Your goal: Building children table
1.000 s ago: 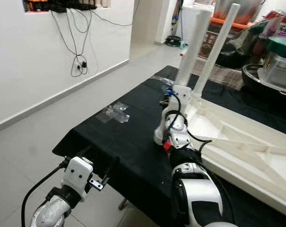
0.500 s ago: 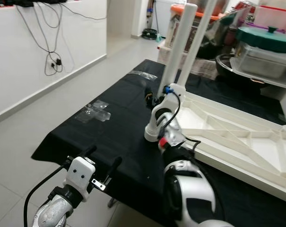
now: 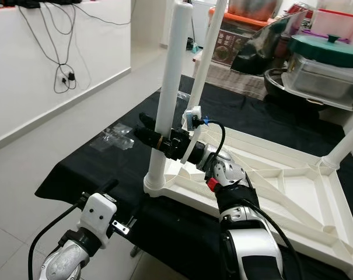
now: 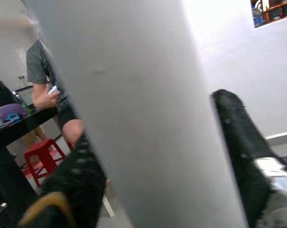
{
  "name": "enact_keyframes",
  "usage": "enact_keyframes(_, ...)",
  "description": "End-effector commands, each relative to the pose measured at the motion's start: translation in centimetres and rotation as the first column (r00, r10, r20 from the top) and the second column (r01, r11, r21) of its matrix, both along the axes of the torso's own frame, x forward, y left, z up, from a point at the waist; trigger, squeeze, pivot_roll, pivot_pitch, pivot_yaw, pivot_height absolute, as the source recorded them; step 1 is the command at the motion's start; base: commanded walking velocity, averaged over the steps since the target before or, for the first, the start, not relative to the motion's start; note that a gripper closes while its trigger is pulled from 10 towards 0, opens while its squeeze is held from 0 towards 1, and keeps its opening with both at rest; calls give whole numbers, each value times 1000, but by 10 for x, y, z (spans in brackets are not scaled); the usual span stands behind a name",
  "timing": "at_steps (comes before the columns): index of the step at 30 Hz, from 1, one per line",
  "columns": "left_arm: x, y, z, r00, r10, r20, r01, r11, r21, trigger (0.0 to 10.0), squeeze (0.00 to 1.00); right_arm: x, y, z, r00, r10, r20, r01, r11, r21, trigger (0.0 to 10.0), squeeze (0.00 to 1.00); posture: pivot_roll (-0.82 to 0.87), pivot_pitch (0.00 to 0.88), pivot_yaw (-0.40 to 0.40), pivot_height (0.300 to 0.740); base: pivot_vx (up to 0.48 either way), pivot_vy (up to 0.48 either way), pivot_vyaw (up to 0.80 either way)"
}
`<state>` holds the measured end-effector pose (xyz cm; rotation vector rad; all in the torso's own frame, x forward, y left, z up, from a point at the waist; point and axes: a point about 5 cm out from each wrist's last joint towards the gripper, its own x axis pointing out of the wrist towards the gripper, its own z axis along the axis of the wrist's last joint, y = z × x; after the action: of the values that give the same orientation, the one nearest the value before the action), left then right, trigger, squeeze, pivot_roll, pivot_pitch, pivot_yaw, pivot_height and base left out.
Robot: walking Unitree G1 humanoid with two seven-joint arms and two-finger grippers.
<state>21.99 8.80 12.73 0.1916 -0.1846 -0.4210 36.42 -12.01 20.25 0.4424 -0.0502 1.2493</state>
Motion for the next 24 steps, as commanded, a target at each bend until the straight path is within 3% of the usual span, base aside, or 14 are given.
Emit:
enact_keyframes(1, -1, -1, -4, 1000, -10, -17, 10, 1000, 9, 10000, 0, -2, 10, -1, 998, 62, 2, -62, 998, -20, 0, 0, 82, 7, -136, 740, 0, 0, 0)
enact_keyframes(6, -2, -1, -5, 1000, -13, -19, 13, 1000, 11, 10000, 0, -3, 11, -1, 998, 60, -2, -60, 998, -24, 0, 0, 77, 0, -134, 740, 0, 0, 0)
enact_keyframes(11, -2, -1, -5, 1000, -16, -21, 16, 1000, 10, 10000, 0, 7, 8, -1, 990, -121, 77, 128, 987, -96, 0, 0, 77, 0, -133, 740, 0, 0, 0)
enact_keyframes(12, -2, -1, -5, 1000, -17, -23, 17, 1000, 9, 10000, 0, 27, -2, 2, 874, -477, 88, 485, 860, -155, 0, 0, 70, 0, -129, 740, 0, 0, 0)
enact_keyframes(13, -2, -1, -5, 1000, -17, -23, 17, 1000, 10, 10000, 0, 36, -13, 2, 749, -656, 90, 659, 726, -196, 0, 0, 70, 1, -132, 740, 0, 0, 0)
enact_keyframes(14, -2, -1, -5, 1000, -17, -23, 17, 1000, 10, 10000, 0, 36, -13, 2, 749, -656, 90, 659, 726, -196, 0, 0, 70, 1, -132, 740, 0, 0, 0)
enact_keyframes(16, -2, -2, -5, 1000, -17, -24, 18, 1000, 9, 10000, 0, 43, -34, -1, 517, -851, 92, 838, 482, -257, 0, 0, 70, 3, -131, 740, 0, 0, 0)
enact_keyframes(17, -1, -1, -5, 1000, -17, -24, 17, 1000, 9, 10000, 0, 44, -43, -3, 422, -902, 92, 880, 383, -282, 0, 0, 66, 4, -127, 740, 0, 0, 0)
enact_keyframes(18, -1, -1, -5, 1000, -17, -24, 17, 1000, 9, 10000, 0, 44, -48, -4, 374, -923, 91, 895, 334, -295, 0, 0, 66, 4, -127, 740, 0, 0, 0)
enact_keyframes(19, -1, -1, -5, 1000, -17, -24, 17, 1000, 9, 10000, 0, 44, -48, -4, 374, -923, 91, 895, 334, -295, 0, 0, 66, 4, -127, 740, 0, 0, 0)
enact_keyframes(20, -1, -2, -5, 1000, -17, -23, 18, 1000, 10, 10000, 0, 41, -63, -12, 222, -970, 99, 921, 175, -349, 0, 0, 71, 6, -131, 740, 0, 0, 0)
enact_keyframes(22, -1, -2, -5, 1000, -17, -23, 17, 1000, 11, 10000, 0, 32, -86, -24, -32, -993, 116, 911, -77, -405, 0, 0, 71, 7, -131, 740, 0, 0, 0)
enact_keyframes(23, -1, -2, -5, 1000, -17, -23, 17, 1000, 11, 10000, 0, 32, -86, -24, -32, -993, 116, 911, -77, -405, 0, 0, 71, 7, -131, 740, 0, 0, 0)
enact_keyframes(24, -1, -2, -5, 1000, -15, -22, 15, 1000, 12, 10000, 0, 26, -92, -30, -153, -980, 124, 882, -192, -430, 0, 0, 73, 8, -134, 740, 0, 0, 0)
